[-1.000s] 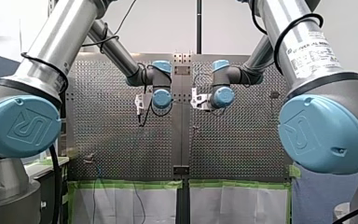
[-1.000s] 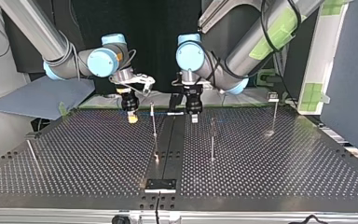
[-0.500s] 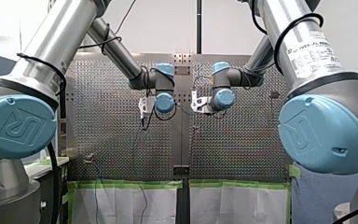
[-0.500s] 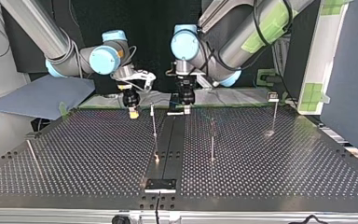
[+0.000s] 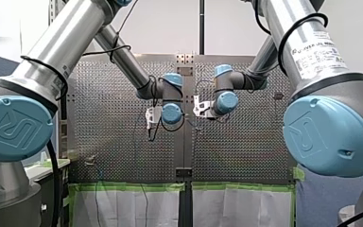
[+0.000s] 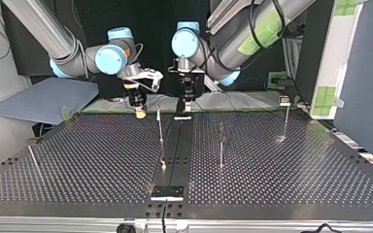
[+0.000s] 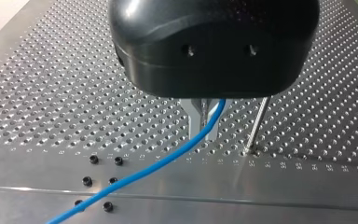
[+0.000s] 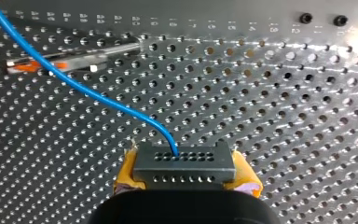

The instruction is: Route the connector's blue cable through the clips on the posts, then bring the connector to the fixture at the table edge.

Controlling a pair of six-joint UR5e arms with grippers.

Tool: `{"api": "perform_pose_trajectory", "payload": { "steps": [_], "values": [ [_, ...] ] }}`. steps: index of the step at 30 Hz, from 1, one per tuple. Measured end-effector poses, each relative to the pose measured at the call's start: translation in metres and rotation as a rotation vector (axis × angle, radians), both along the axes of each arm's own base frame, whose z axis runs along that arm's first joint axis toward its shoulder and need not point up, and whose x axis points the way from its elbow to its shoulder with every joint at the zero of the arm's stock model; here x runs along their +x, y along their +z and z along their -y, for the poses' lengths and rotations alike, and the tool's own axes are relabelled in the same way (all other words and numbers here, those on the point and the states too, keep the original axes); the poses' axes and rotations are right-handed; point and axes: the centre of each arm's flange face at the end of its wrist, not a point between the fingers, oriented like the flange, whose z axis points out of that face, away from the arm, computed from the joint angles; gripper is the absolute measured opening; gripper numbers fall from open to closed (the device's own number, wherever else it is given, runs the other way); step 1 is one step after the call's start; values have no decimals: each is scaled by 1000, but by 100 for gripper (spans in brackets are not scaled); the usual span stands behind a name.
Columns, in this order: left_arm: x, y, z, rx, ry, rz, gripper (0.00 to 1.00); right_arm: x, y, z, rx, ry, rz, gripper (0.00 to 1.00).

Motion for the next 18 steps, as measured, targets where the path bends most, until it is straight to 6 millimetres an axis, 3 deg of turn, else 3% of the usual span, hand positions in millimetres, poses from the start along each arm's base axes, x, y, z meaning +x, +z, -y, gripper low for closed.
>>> {"api": "perform_pose_trajectory", "payload": {
  "steps": [7,18],
  "values": [
    [-4,-3,4,5,-9,-5,0,-7,-14,-7,14,-4,-5,0],
    [-9,-36,12,31,-23,-41,0,-13,-24,-12,26,-12,-13,0]
  ]
}}
